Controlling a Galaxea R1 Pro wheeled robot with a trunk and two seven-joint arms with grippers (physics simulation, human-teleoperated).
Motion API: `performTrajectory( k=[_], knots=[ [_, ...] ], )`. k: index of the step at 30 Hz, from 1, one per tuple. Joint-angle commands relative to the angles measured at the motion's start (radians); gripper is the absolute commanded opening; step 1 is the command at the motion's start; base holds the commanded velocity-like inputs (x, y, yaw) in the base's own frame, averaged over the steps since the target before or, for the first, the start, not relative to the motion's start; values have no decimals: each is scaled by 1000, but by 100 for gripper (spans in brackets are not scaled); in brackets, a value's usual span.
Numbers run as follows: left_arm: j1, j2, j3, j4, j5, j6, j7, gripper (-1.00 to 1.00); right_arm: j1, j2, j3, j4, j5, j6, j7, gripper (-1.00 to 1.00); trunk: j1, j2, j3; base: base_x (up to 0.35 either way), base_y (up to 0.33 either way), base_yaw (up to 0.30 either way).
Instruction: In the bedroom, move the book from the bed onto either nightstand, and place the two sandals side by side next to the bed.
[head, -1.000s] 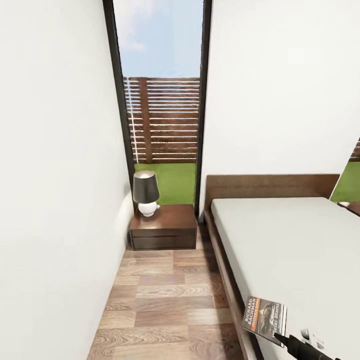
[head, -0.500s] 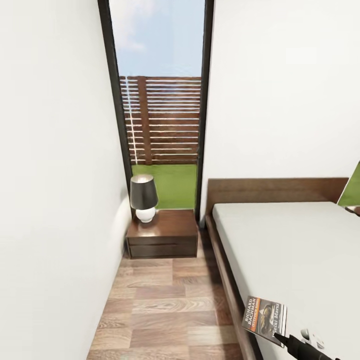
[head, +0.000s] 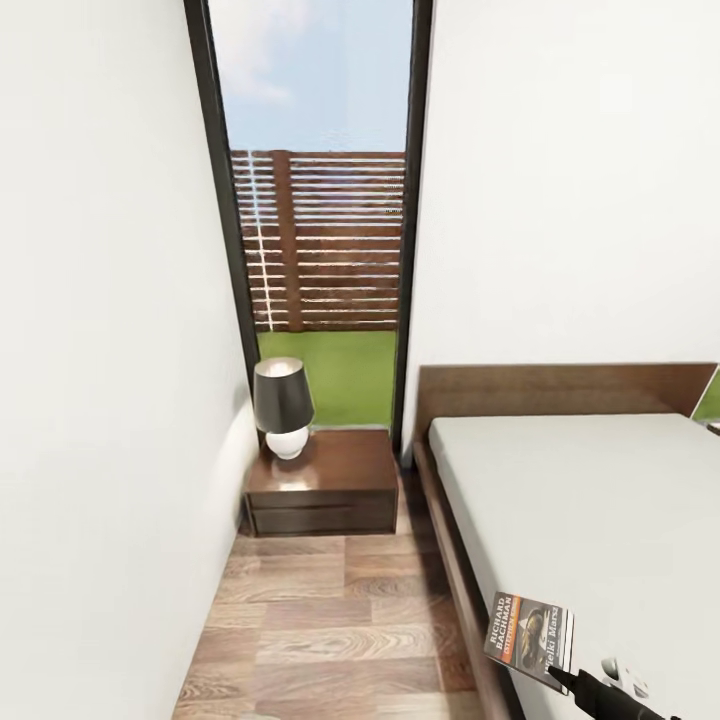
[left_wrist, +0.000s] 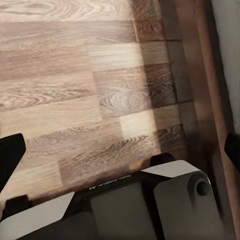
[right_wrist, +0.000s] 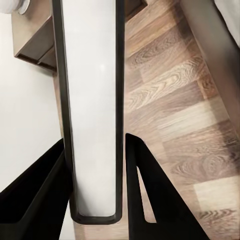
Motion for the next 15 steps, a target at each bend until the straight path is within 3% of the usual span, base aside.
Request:
performTrajectory(
  k=[1,15],
  knots=[
    [-1,0,-9,1,7,-4,-3,100,-1,0,-6,-1,-9,11,3,-100,1,-2,-2,323,0,0],
    [-1,0,-9,1,7,-4,-3,100,-1,0,-6,-1,-9,11,3,-100,1,-2,-2,323,0,0]
  ],
)
